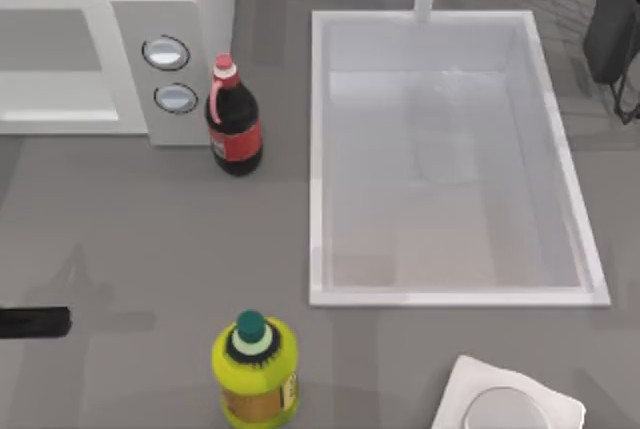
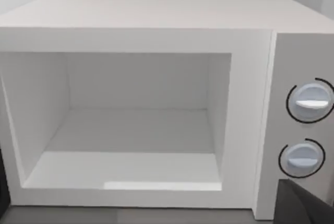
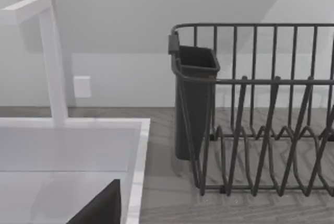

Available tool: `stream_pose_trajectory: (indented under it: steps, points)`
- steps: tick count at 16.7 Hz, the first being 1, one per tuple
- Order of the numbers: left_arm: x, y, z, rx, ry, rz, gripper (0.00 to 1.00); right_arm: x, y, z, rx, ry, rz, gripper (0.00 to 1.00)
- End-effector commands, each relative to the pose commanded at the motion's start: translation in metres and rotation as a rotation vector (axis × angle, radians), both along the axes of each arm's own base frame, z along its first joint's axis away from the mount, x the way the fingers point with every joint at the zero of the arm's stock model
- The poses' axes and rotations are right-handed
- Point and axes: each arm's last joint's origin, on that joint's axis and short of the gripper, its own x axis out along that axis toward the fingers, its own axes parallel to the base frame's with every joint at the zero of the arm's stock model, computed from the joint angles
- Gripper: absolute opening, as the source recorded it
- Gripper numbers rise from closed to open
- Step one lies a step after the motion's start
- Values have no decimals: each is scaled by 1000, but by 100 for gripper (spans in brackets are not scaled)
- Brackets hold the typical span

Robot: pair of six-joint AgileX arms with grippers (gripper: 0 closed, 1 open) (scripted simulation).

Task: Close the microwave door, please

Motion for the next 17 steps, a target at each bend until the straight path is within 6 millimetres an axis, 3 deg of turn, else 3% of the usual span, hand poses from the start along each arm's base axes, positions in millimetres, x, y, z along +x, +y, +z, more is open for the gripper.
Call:
stream_pose_trajectory:
  steps: [5, 11, 17]
  points:
    - [0, 0, 0, -1, 0, 0, 0, 0, 0, 0, 0, 0, 0, 100]
    - [0, 7, -16, -2, -2, 0, 0, 0, 0, 0, 0, 0, 0, 100]
    - [-1, 9, -8, 22, 10, 2, 0, 0, 0, 0, 0, 0, 0, 100]
